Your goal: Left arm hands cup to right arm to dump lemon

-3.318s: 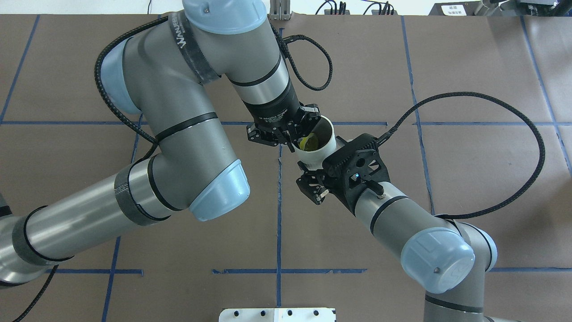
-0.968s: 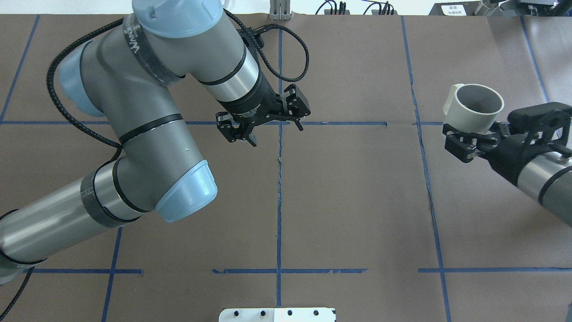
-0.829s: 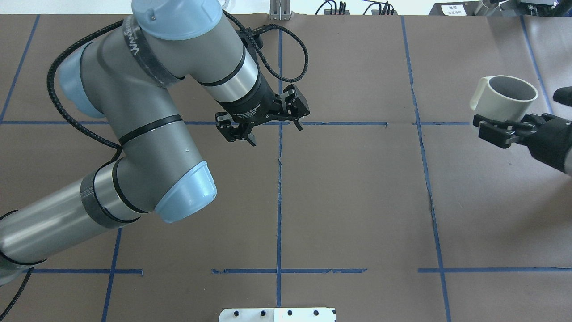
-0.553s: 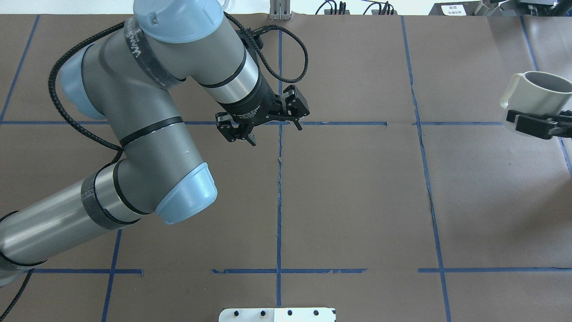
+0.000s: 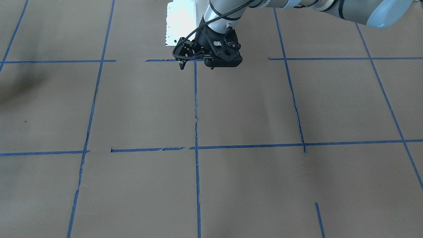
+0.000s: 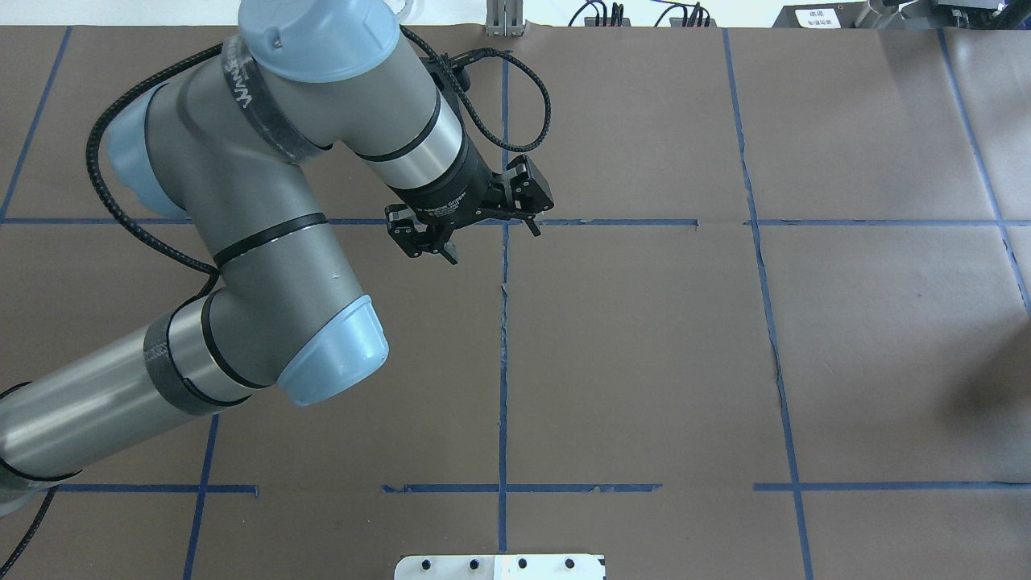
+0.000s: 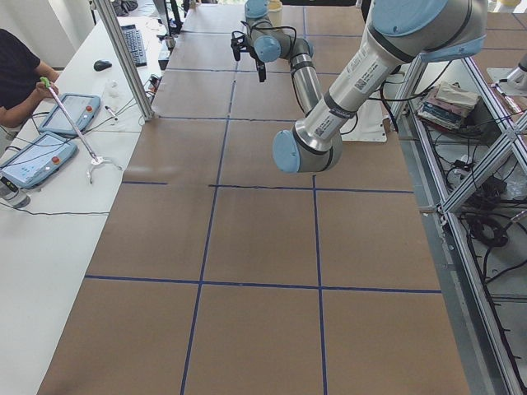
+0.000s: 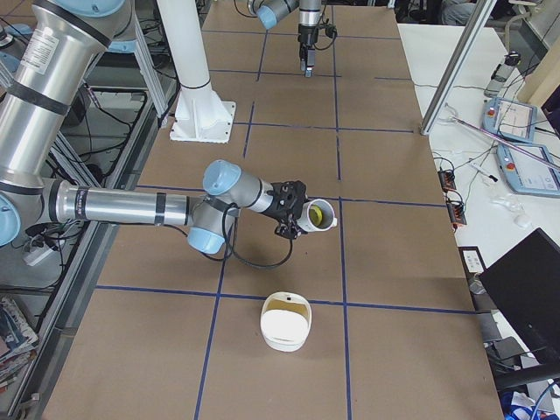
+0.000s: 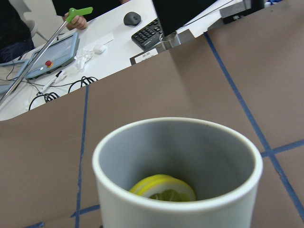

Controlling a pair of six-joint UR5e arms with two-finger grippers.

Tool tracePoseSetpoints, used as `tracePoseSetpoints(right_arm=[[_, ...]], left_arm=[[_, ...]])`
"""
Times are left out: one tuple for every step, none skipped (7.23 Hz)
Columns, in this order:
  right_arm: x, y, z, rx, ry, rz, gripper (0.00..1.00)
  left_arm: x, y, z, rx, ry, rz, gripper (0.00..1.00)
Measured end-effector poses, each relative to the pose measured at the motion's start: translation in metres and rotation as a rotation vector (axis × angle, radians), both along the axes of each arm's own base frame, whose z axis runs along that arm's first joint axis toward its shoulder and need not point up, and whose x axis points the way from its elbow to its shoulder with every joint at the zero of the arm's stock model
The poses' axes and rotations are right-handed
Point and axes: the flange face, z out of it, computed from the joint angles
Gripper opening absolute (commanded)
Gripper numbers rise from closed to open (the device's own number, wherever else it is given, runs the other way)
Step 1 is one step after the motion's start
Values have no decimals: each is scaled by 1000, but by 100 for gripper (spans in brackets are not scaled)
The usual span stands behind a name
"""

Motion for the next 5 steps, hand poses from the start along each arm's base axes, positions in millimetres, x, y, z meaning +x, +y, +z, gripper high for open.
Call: tracePoseSetpoints(right_arm=[[23,11,33,-74,-84,51,41],[38,25,61,-130,-189,107,41],[44,38,79,-162,-310,161,43],[47,45,88,-183,-427,204,46],[49,45,91,-207,-513,243,45]], left_arm=[[-1,1,-1,-2,3,-2,100],[-1,1,-2,-3,4,-3,100],[-1,2,-2,-3,5,-3,100],[-2,2,-2,-2,5,-3,100],[-2,1,-2,-2,4,-5,100]])
